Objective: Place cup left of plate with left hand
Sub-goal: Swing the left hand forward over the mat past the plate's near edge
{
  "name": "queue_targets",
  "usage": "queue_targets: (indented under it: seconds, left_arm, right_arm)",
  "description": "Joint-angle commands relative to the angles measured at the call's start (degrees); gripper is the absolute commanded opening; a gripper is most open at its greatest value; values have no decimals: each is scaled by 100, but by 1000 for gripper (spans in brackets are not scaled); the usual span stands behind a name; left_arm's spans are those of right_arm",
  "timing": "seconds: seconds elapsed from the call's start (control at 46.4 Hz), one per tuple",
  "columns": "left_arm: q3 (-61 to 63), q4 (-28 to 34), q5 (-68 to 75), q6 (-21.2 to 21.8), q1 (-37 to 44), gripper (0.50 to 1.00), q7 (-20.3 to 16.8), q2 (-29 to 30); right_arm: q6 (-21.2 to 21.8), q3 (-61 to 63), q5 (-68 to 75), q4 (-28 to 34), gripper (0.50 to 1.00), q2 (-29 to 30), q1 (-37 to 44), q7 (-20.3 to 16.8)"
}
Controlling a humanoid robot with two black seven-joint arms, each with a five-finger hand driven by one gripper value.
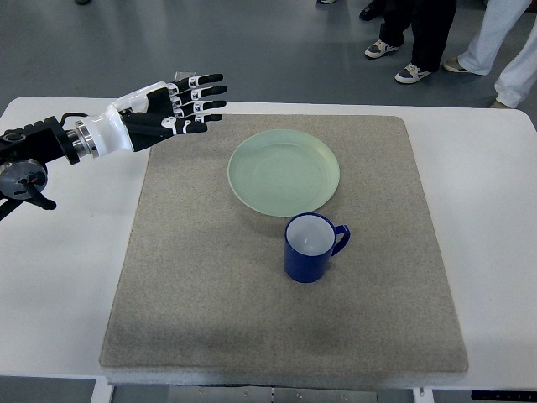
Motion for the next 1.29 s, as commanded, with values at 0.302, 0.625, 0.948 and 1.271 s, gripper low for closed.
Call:
queue_targets:
  seconds: [0.302, 0.625, 0.948, 1.271]
  left_arm:
    - [-8, -179, 761, 2, 49, 999, -8, 249]
    - [-25, -329, 840, 2, 58, 999, 0, 205]
    - [-43, 198, 805, 2, 137, 999, -8, -225]
    - [-87, 568, 770, 2, 49, 999, -8, -402]
  right_arm:
    - [1, 0, 0, 0, 932, 0, 0, 0]
    - [1, 0, 0, 0, 932, 0, 0, 0]
    - [1, 0, 0, 0, 932, 0, 0, 0]
    - [1, 0, 0, 0, 932, 0, 0, 0]
